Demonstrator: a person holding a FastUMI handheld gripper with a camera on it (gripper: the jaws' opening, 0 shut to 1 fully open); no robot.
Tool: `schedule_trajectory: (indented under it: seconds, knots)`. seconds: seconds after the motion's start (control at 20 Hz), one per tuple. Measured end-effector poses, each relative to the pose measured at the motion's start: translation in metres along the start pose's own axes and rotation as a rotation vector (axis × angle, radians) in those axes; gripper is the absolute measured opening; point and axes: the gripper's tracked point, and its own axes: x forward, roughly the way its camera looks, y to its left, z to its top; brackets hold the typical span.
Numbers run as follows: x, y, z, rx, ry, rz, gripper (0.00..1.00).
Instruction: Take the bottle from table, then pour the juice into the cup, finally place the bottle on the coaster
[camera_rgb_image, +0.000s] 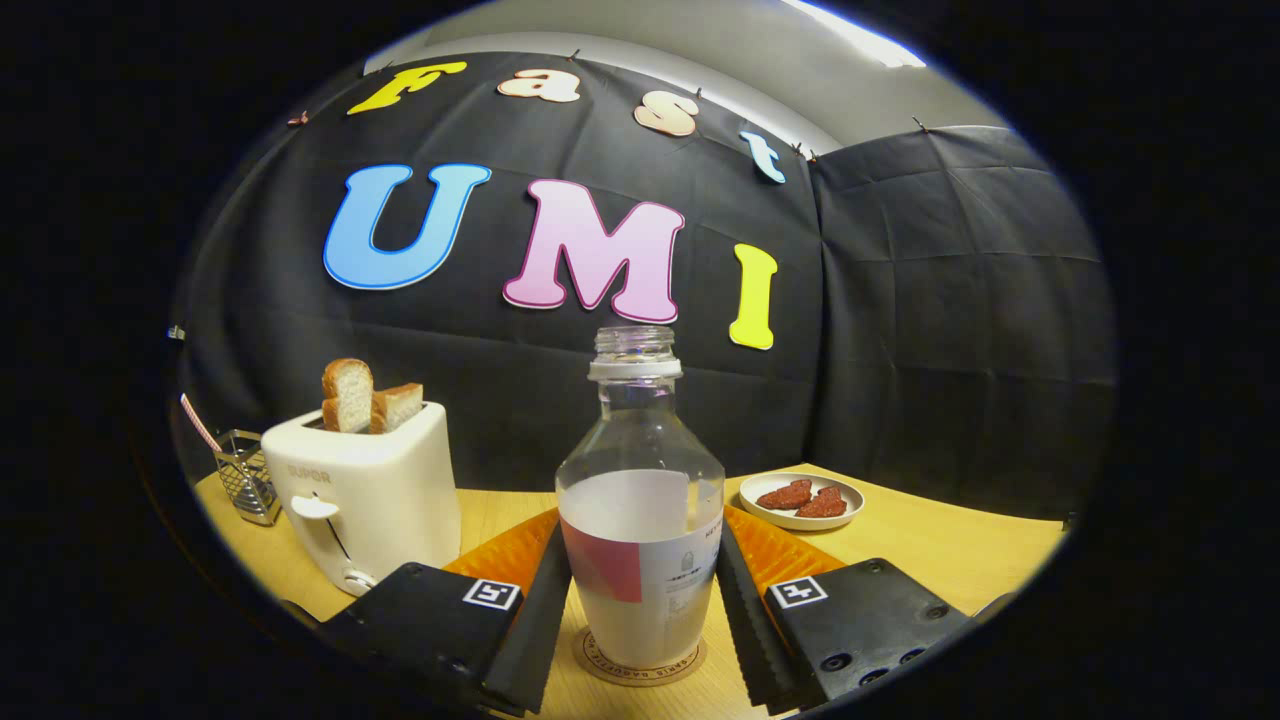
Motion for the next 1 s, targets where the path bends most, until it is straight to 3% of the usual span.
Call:
schedule_trajectory:
  seconds: [0.75, 0.85, 0.9, 1.0]
  knots:
    - [0.011, -0.004, -0.036, 0.044, 0.061, -0.048, 0.77]
    - [0.009, -0.003, -0.049, 0.081, 0.116, -0.044, 0.83]
    - [0.007, -0.005, -0.045, 0.085, 0.104, -0.049, 0.97]
    - [-0.001, -0.007, -0.036, 0.066, 0.077, -0.060, 1.00]
